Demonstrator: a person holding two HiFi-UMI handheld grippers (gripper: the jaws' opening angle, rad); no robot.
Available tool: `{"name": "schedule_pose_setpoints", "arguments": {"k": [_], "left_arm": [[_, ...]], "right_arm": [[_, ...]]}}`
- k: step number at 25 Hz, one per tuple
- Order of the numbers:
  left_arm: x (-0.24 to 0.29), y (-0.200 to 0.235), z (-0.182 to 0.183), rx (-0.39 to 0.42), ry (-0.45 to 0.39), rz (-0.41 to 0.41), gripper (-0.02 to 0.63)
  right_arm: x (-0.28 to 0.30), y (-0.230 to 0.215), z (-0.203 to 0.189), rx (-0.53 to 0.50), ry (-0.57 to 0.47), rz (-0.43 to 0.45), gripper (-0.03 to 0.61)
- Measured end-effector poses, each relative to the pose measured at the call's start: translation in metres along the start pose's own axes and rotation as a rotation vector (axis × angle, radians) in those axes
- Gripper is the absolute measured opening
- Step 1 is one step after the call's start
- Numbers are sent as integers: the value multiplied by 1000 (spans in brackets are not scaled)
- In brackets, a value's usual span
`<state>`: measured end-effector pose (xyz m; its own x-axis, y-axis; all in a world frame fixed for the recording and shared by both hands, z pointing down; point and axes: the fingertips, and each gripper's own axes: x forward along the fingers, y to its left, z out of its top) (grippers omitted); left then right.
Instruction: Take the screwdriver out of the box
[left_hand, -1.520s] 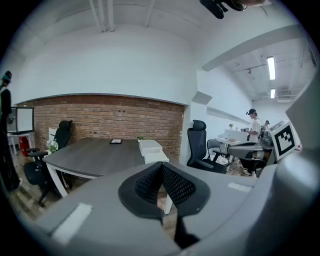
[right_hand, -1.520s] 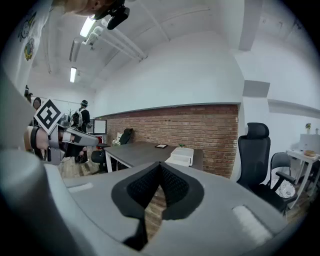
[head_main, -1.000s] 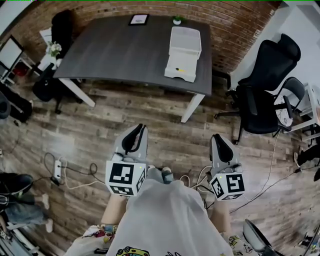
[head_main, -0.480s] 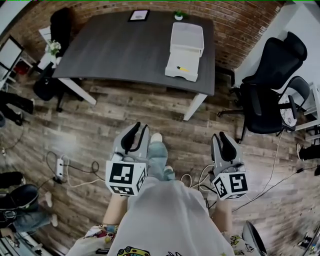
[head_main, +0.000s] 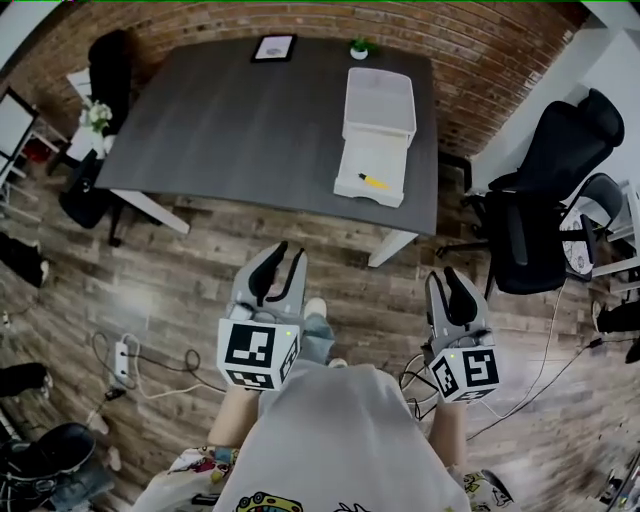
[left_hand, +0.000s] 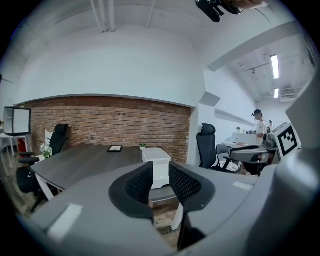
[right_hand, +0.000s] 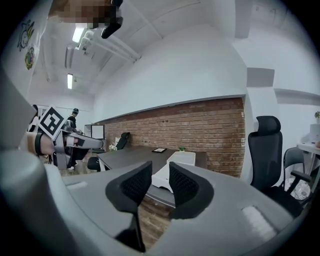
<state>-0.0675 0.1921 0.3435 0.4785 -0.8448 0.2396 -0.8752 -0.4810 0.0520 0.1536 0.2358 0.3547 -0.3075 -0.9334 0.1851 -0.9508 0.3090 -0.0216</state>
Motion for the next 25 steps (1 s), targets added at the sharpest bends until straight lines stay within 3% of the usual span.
{"name": "schedule_pose_setpoints", "arguments": {"k": [9, 25], "left_arm": [[63, 59, 27, 18, -6, -35, 125], [110, 100, 9, -22, 76, -84, 177]], "right_arm": [[79, -5, 19, 8, 11, -17, 117], [136, -10, 15, 33, 64, -61, 133]]}}
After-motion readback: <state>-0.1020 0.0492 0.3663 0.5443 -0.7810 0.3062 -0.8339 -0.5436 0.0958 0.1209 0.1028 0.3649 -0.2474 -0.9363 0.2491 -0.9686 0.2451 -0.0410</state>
